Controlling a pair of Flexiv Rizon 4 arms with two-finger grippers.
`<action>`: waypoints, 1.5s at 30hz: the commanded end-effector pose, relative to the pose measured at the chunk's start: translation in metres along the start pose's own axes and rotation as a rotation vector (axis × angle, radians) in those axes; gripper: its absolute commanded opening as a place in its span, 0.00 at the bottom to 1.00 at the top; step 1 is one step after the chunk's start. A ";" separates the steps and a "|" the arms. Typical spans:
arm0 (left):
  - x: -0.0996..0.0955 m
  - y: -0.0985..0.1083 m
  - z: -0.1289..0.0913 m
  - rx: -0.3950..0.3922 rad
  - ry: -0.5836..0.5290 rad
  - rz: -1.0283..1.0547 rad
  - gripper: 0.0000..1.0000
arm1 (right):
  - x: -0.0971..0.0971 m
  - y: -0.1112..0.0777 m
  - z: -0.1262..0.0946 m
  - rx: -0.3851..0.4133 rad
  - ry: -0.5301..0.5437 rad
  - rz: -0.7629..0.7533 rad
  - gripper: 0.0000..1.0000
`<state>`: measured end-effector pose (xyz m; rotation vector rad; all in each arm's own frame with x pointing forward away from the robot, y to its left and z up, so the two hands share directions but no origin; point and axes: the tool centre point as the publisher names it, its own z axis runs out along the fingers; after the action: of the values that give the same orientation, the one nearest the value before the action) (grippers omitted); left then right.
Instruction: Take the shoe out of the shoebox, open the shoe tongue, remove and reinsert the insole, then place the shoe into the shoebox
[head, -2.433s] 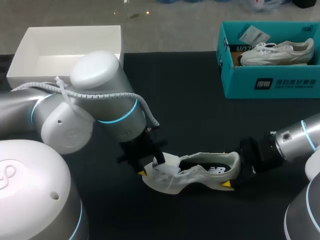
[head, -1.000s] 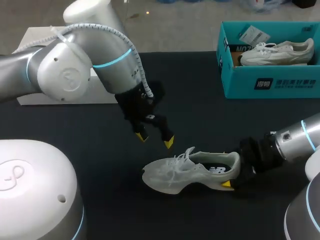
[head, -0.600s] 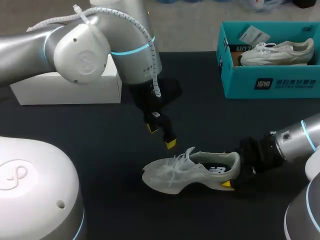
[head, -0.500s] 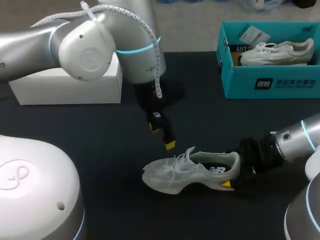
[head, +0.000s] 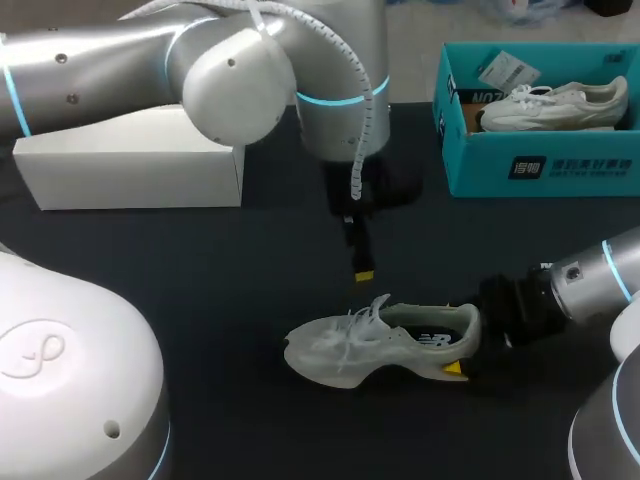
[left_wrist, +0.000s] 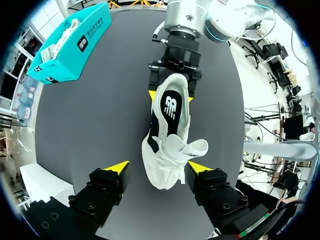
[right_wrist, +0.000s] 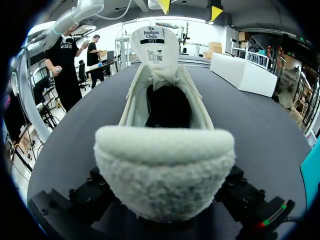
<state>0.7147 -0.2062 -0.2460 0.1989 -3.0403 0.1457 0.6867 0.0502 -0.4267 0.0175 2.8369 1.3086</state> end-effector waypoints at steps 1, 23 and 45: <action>0.004 -0.016 0.003 -0.208 -0.016 -0.020 0.00 | 0.000 0.000 0.002 0.005 -0.003 0.000 0.00; 0.009 -0.024 0.018 -0.207 0.038 -0.030 0.00 | 0.000 0.000 0.002 0.005 -0.003 0.000 0.00; 0.038 -0.056 0.061 -0.117 0.081 0.016 0.00 | 0.000 0.000 0.002 0.005 -0.003 0.000 0.00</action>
<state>0.6794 -0.2711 -0.2984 0.1556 -2.9568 -0.0178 0.6867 0.0502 -0.4266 0.0175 2.8369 1.3086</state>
